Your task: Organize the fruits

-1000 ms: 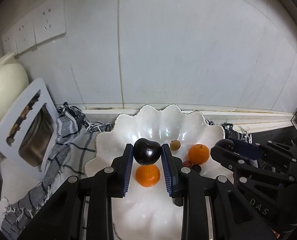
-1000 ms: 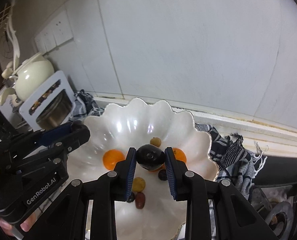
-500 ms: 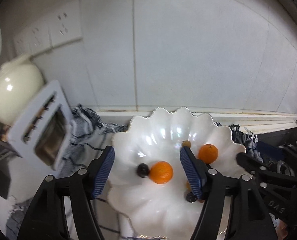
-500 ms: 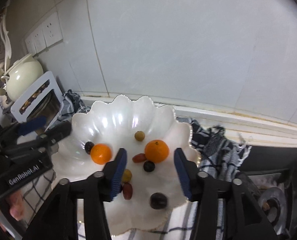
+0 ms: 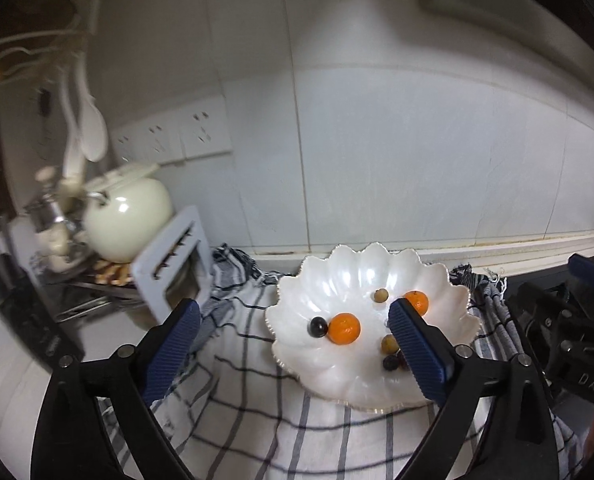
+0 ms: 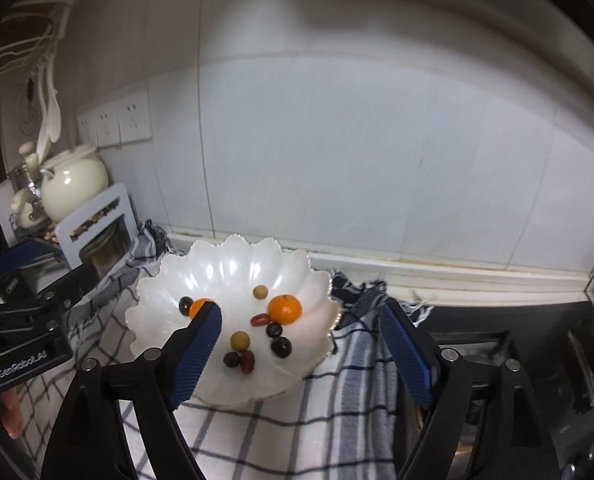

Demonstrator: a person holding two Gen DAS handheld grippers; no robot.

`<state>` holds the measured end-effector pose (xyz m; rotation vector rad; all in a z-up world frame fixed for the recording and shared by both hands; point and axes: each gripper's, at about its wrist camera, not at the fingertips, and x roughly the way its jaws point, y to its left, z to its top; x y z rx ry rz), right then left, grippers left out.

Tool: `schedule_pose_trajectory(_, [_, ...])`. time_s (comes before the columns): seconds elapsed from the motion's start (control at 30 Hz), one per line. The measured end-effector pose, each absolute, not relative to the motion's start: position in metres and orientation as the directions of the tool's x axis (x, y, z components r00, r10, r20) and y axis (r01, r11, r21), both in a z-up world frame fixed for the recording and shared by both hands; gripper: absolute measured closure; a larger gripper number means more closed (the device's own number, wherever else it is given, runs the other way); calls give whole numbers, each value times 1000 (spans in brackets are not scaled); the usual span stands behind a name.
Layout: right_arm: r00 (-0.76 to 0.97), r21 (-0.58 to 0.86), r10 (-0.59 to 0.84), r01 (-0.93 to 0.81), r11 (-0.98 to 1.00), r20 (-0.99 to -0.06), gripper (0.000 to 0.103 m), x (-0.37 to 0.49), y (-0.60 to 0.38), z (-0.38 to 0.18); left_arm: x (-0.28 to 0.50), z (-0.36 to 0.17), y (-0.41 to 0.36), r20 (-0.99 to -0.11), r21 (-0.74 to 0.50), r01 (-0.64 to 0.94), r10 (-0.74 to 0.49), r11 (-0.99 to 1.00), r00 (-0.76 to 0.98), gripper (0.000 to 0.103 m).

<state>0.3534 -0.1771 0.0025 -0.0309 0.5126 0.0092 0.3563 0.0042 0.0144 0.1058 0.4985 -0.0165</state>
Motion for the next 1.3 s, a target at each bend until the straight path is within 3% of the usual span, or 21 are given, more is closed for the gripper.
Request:
schedule_pose_trajectory(0.53, [927,-36,44,-62,997,-373,13,219,-192,27,211,40,6,-386,77,-21,49,997,921,0])
schedule_pose_trajectory(1.3, [943,-36,17,-30,999,-332,13,99,-207,26,88,41,-4,-367,67,-1,26,998,930,0])
